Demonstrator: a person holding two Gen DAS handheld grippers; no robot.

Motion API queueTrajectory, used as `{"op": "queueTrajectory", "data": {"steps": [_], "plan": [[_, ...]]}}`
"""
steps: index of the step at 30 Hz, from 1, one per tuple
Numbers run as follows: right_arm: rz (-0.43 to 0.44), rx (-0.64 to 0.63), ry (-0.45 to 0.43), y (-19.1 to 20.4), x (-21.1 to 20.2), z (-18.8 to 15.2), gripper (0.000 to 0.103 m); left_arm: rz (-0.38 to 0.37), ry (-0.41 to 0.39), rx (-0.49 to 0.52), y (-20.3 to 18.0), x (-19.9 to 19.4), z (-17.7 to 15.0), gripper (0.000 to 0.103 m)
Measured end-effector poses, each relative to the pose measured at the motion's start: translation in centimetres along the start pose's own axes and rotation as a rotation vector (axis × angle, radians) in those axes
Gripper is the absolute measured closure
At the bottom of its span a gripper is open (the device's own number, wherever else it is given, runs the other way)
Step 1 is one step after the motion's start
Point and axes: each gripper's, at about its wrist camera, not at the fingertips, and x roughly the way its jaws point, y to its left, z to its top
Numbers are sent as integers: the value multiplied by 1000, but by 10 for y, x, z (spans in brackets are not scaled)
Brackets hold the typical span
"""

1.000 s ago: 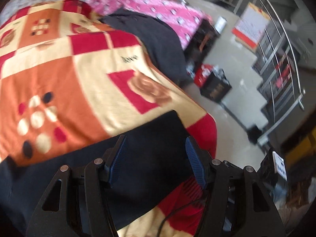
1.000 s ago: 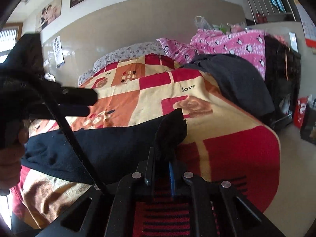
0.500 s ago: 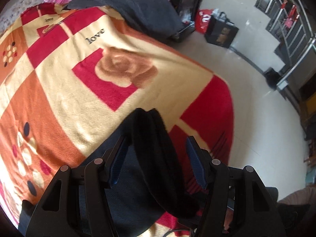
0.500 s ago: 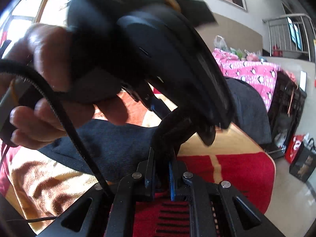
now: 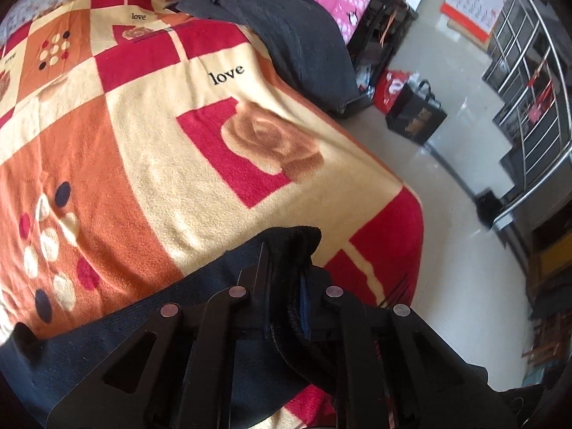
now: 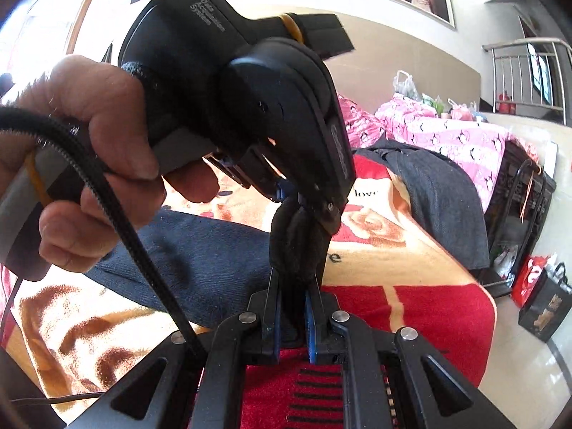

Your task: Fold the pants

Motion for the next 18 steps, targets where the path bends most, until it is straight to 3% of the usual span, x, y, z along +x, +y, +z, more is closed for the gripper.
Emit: {"op": "queueTrajectory", "data": {"steps": [8,18], "plan": [[31,-132,-15,36,-3,21,94,-63,-104,-122,48,-29,-18,94],[142,-231,-34,94,3,43,94,-42,-175,-223,110,-68,-49,94]]}}
